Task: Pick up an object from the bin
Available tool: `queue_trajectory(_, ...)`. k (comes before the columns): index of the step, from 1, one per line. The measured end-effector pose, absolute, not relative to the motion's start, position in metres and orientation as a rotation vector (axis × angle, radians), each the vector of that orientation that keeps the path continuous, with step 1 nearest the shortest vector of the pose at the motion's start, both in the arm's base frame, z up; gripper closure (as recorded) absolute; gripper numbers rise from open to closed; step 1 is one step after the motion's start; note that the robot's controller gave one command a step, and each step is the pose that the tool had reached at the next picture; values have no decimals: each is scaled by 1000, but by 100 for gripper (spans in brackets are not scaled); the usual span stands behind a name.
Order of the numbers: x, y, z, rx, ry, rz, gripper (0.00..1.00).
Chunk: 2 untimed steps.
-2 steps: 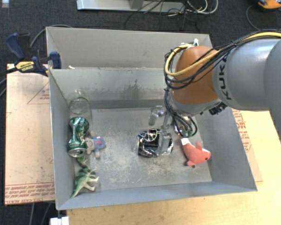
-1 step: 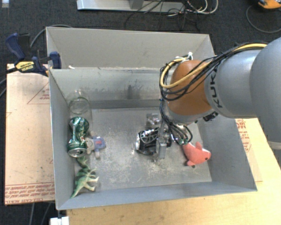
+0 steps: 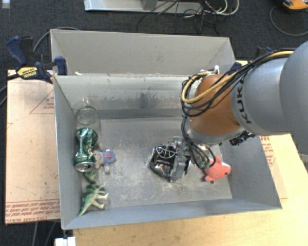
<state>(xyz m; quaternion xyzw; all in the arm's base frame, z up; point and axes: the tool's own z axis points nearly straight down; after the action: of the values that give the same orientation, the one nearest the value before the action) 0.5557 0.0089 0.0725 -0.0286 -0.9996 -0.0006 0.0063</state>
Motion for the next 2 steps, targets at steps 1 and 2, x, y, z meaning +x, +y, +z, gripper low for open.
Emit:
queue_trajectory(1, 556, 9, 73, -91, -3128, -2, 100)
queue_trajectory(2, 548, -15, 162, -95, -3137, -1, 100)
